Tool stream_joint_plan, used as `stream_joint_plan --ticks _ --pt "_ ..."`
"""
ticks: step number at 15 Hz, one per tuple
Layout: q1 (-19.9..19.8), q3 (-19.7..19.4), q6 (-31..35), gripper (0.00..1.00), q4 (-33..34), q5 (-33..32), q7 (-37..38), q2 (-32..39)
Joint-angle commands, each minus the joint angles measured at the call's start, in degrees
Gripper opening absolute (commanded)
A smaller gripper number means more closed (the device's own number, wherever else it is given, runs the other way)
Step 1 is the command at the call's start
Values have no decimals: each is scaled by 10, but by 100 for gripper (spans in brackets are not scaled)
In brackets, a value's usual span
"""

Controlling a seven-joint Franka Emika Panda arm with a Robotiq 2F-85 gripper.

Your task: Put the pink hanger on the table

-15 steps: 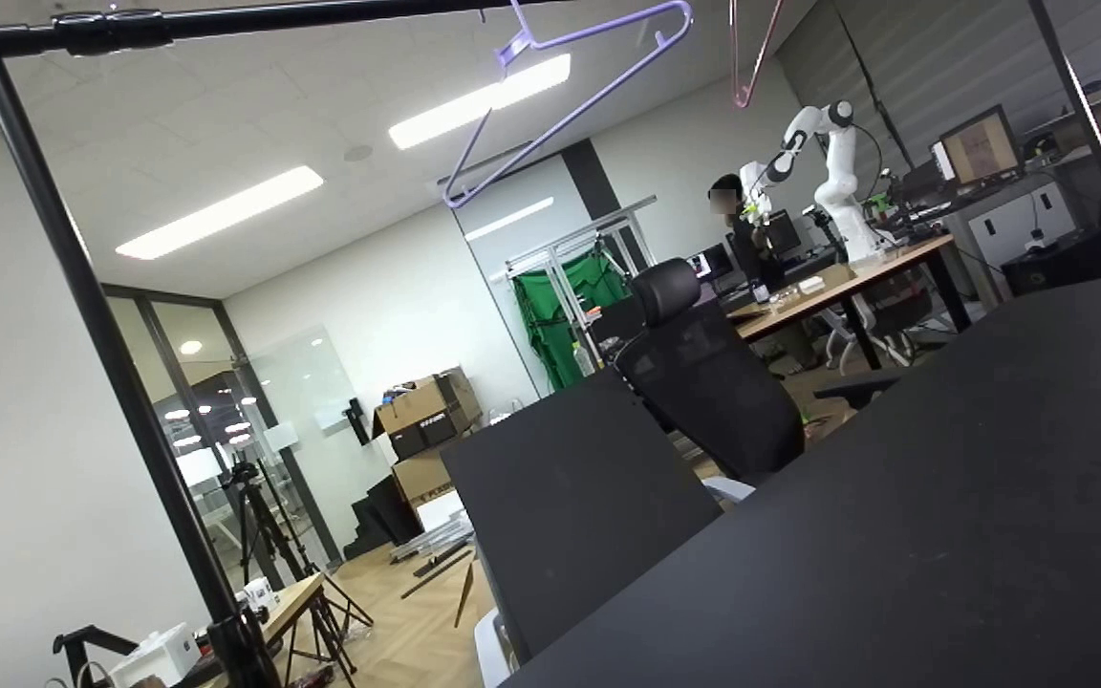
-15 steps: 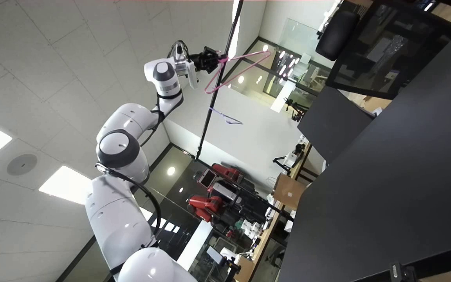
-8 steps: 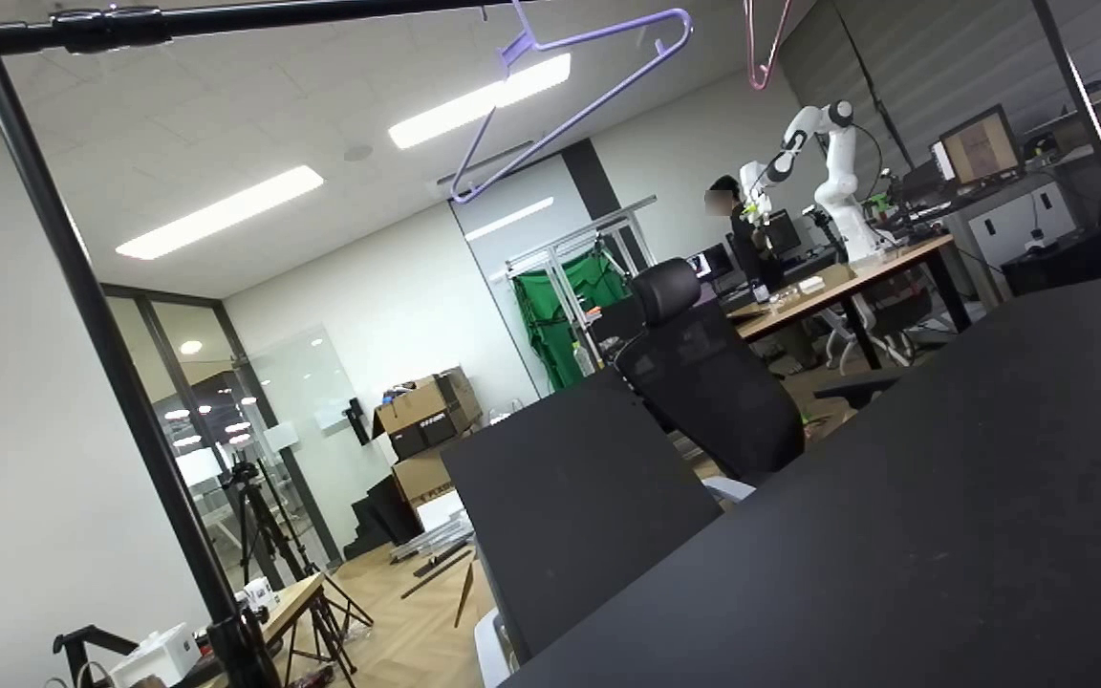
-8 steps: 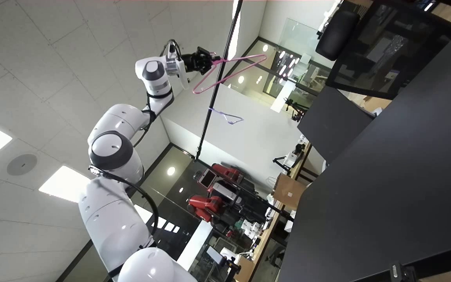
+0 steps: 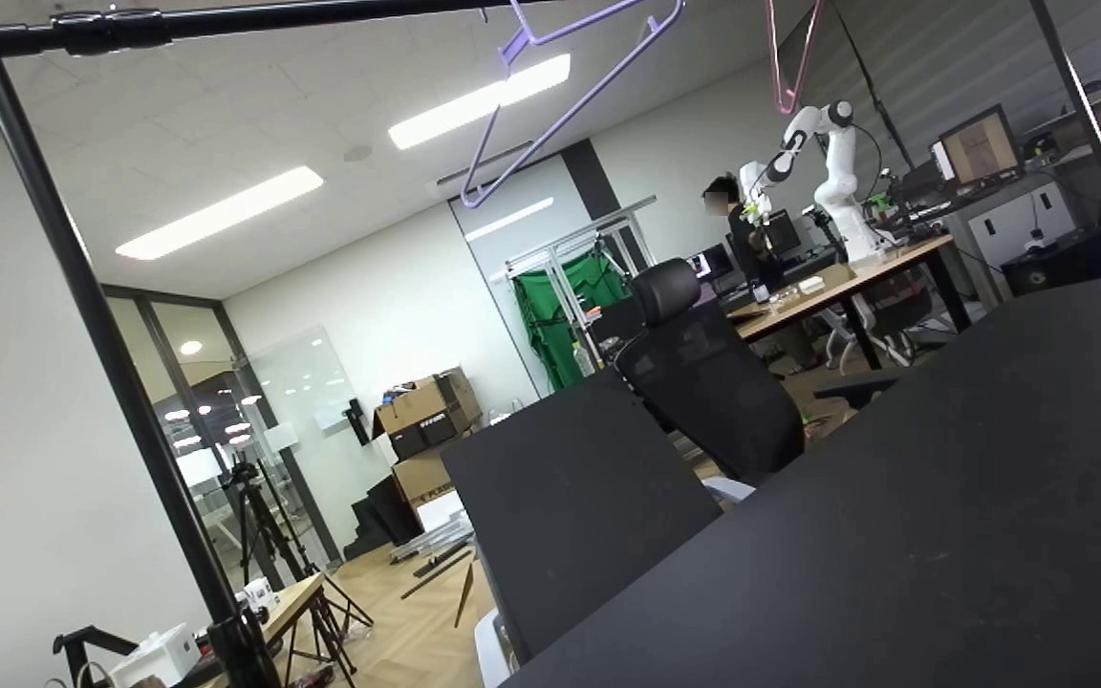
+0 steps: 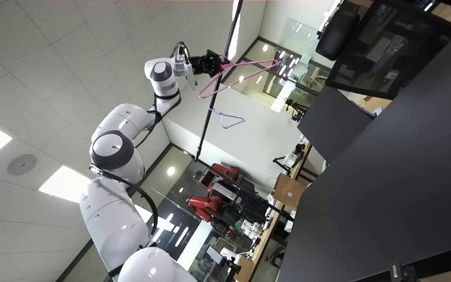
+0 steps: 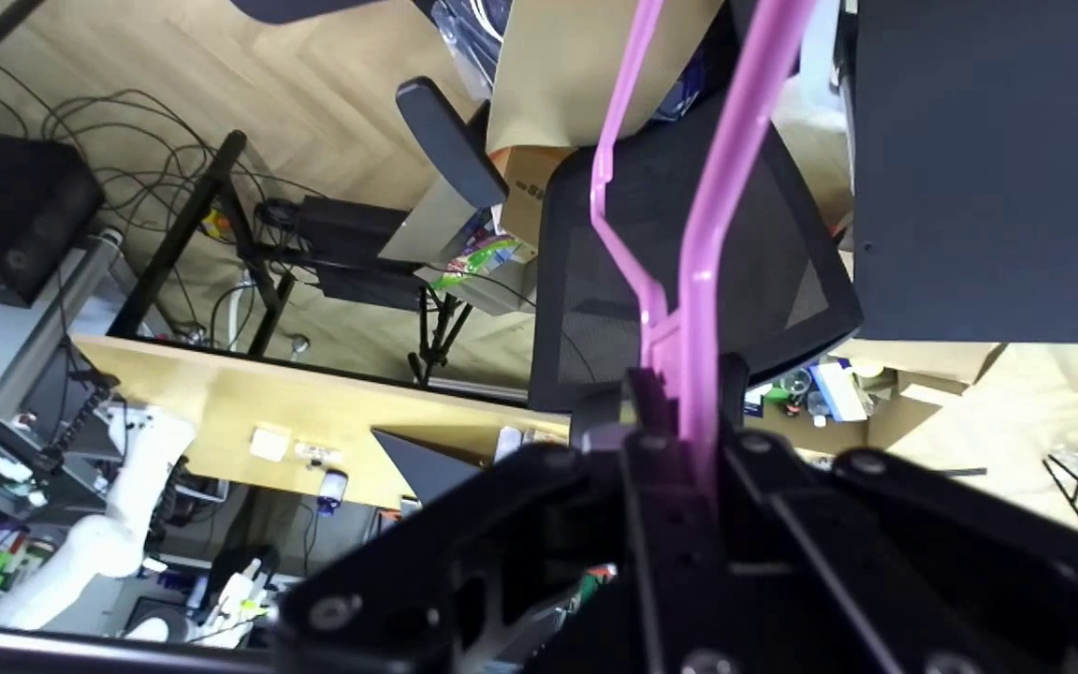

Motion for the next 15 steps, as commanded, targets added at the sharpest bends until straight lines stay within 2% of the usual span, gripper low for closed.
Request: stream_joint_plan --ticks 1,5,9,12,15 --pt "9 -16 38 2 -47 -30 67 5" --pt "9 -36 100 2 -67 -81 130 60" --pt "8 -70 163 2 -50 -137 202 144" --pt "10 -103 168 2 -20 -174 249 218" --pt "8 -137 144 2 27 -198 300 297"
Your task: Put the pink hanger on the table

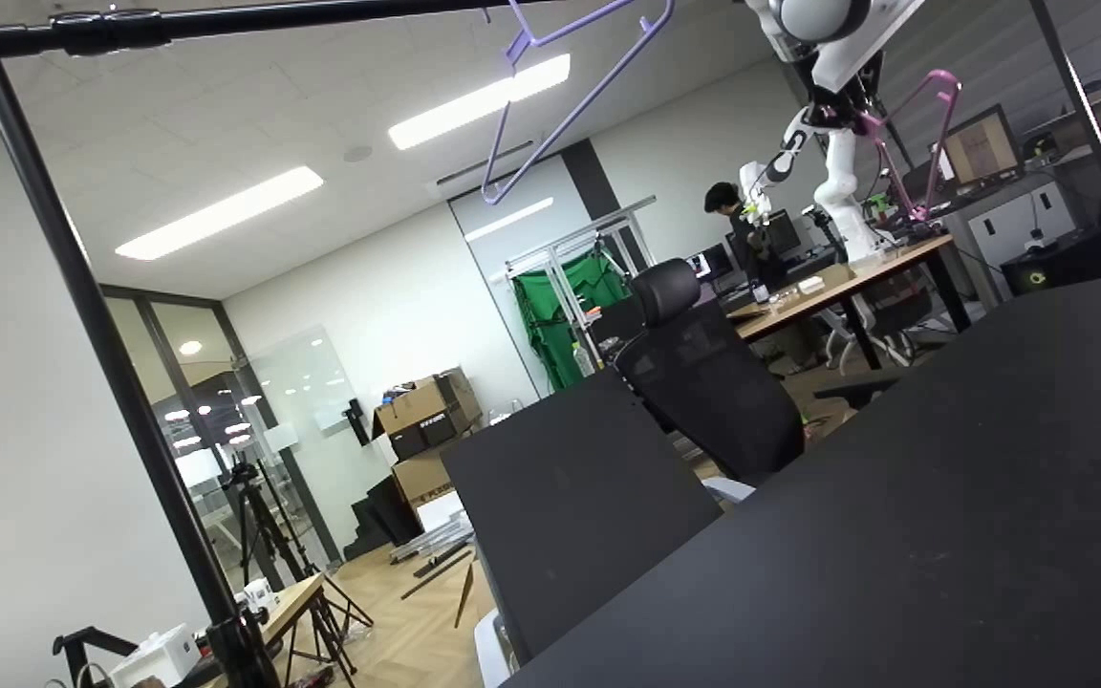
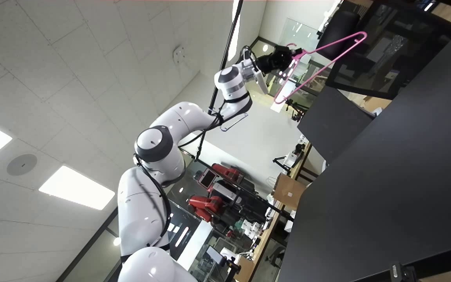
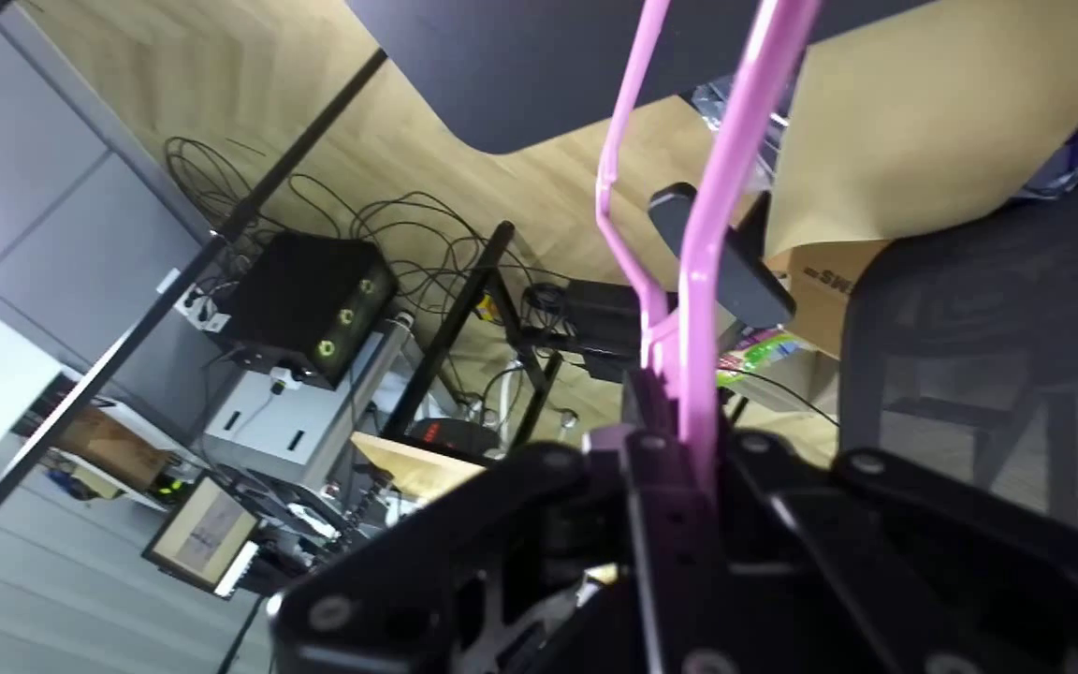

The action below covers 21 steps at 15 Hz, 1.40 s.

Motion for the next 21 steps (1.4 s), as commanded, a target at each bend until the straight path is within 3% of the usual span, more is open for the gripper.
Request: stream_joint_plan --ticks 1,5,6,9,20,21 --pt "2 -45 -41 2 92 -29 65 101" --pt "-17 -42 -131 2 152 -7 47 178" --pt "-8 -42 -79 6 88 -14 43 138" --pt "-12 -42 -106 6 115 -12 43 170" --pt "-13 -42 -114 6 128 -10 43 171" --pt "-13 -42 -114 2 128 -10 43 171"
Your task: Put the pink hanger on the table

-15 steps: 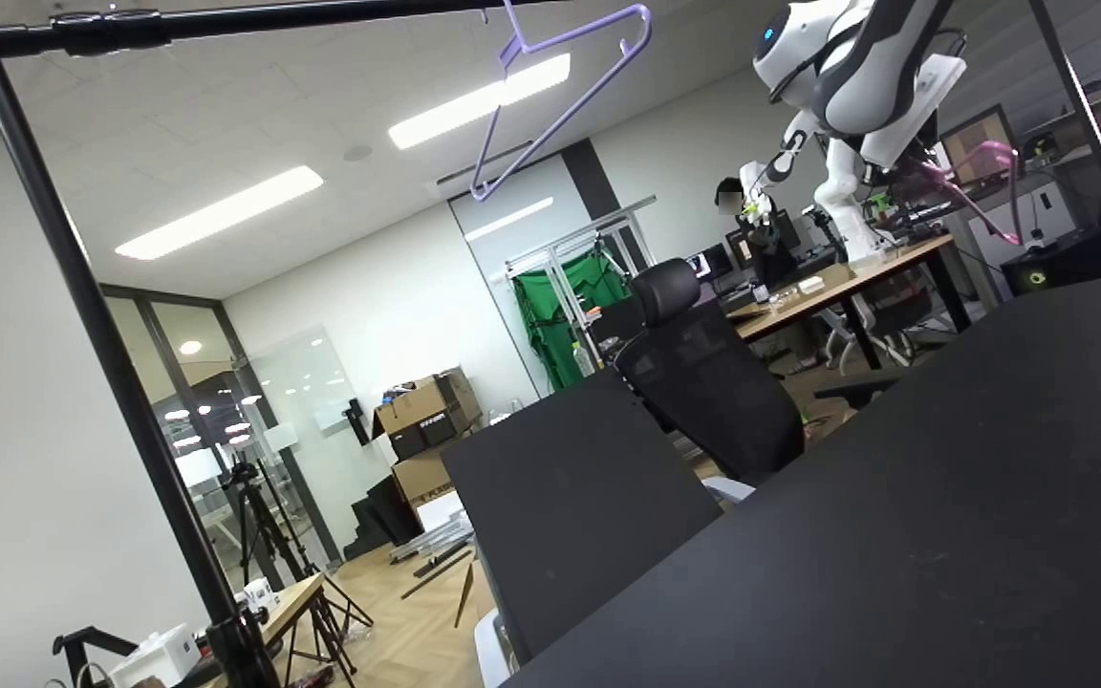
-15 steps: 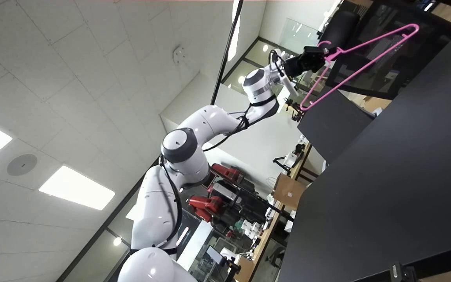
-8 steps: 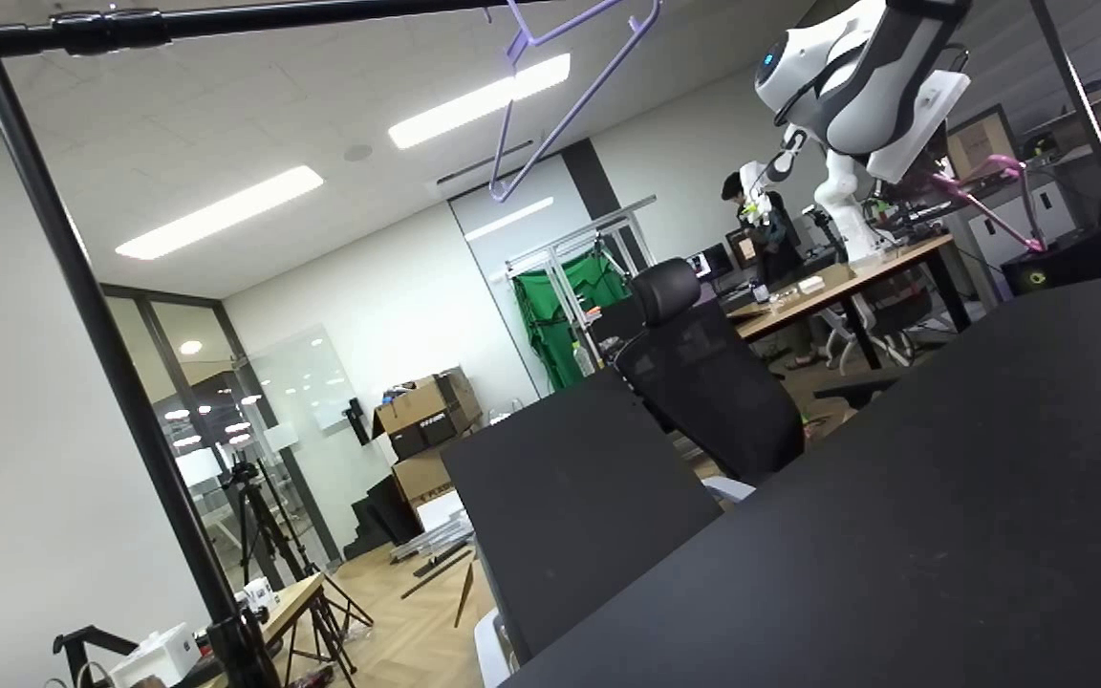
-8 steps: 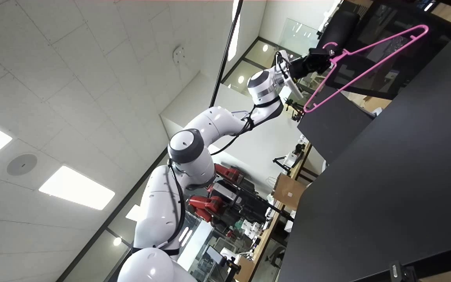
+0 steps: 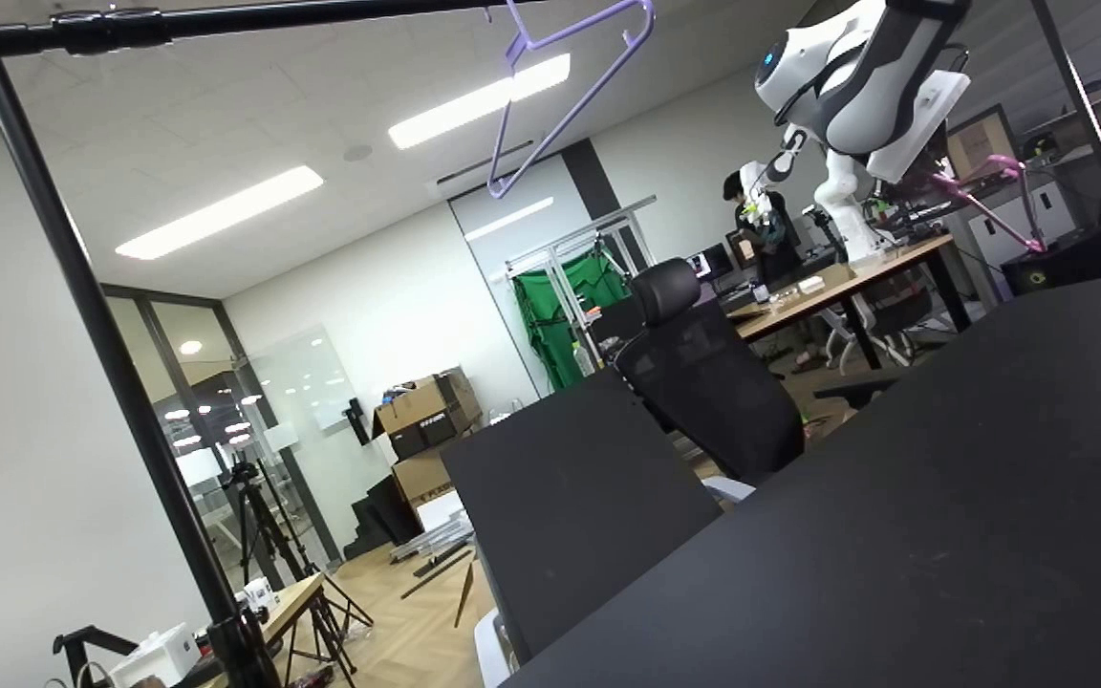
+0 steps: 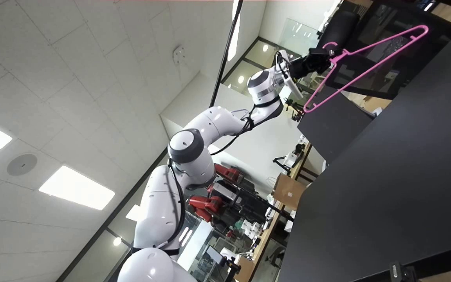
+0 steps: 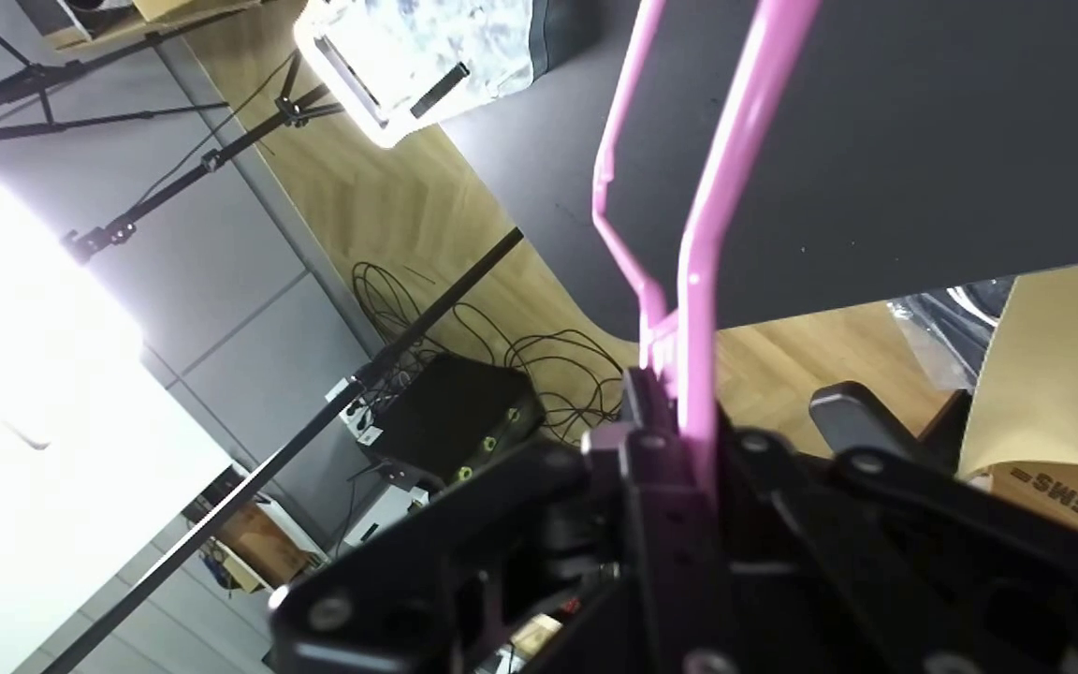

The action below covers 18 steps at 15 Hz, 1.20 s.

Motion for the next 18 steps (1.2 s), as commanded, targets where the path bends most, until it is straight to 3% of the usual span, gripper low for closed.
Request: stream_joint_plan --ticks 1,6,11,15,18 --pt "3 -10 12 2 1 -7 28 12" --pt "10 -37 77 2 -4 -24 133 66" --pt "24 -89 125 2 10 -46 252 149" --pt "42 -127 124 2 10 -54 329 188" --pt "53 -140 105 2 8 -53 339 200"
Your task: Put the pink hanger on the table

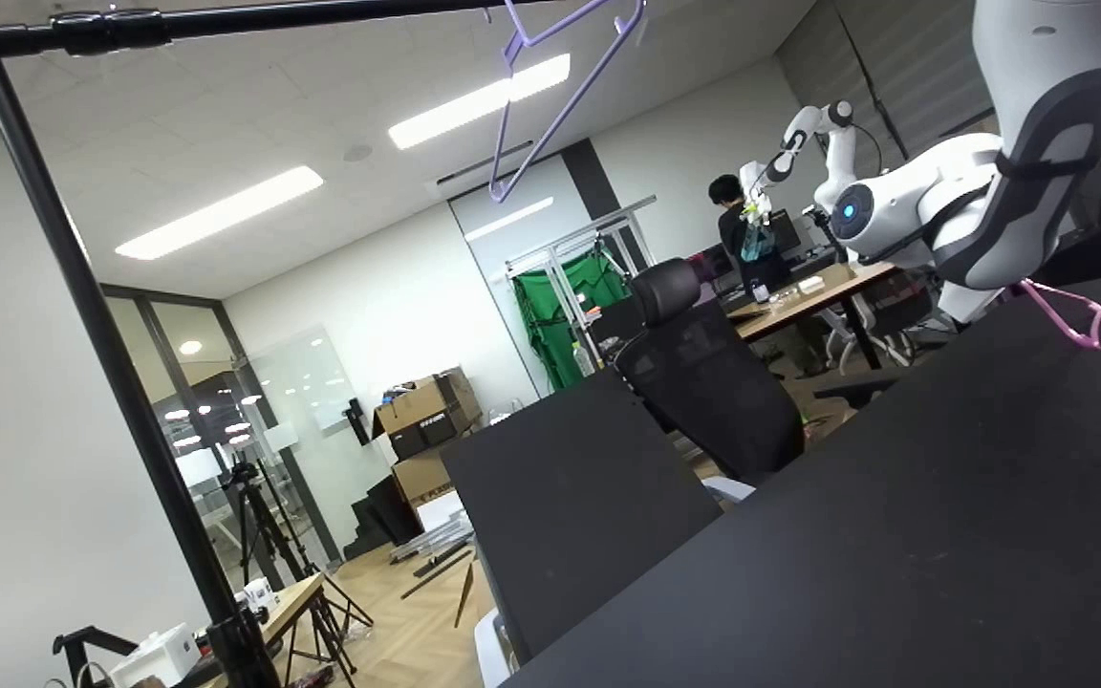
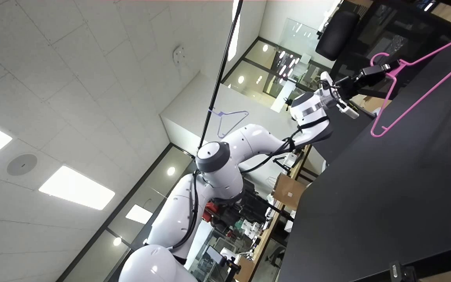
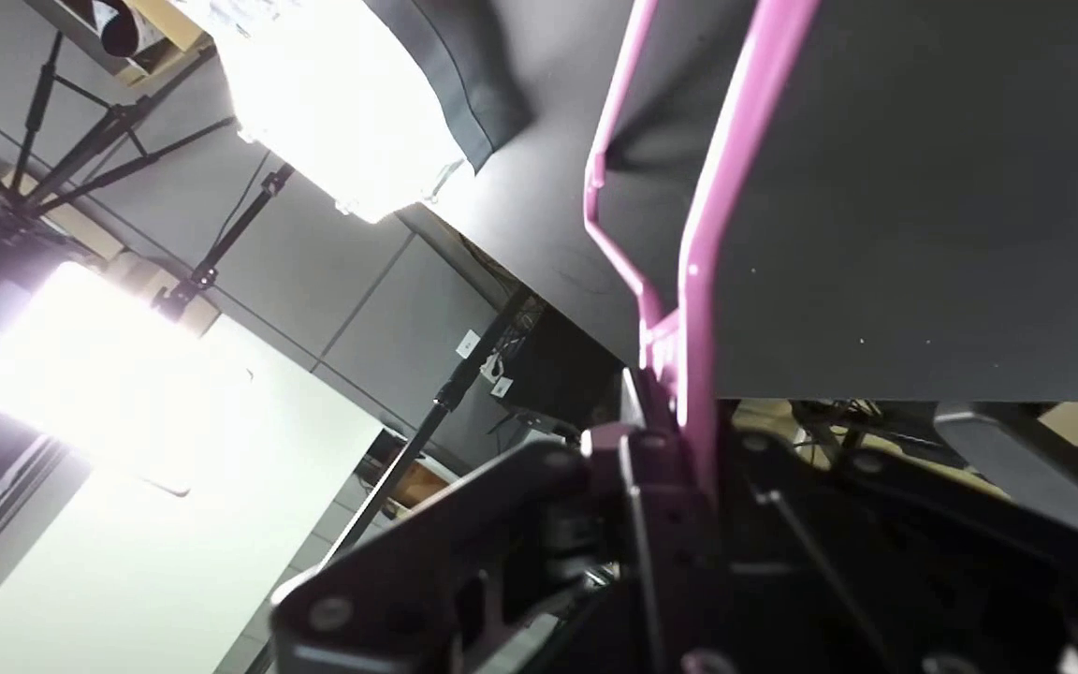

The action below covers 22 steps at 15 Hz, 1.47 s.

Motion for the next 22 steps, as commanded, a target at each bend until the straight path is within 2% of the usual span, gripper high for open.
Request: stream_joint_plan --ticks 1,4,9,15,22 --pt "12 -21 -29 2 14 -5 26 15" --pt "17 -27 -42 2 19 -2 39 20" --pt "37 -79 -37 2 22 -26 104 49" --pt "50 -107 -47 2 17 -21 127 71" --pt "33 -75 -81 2 13 -17 64 71"
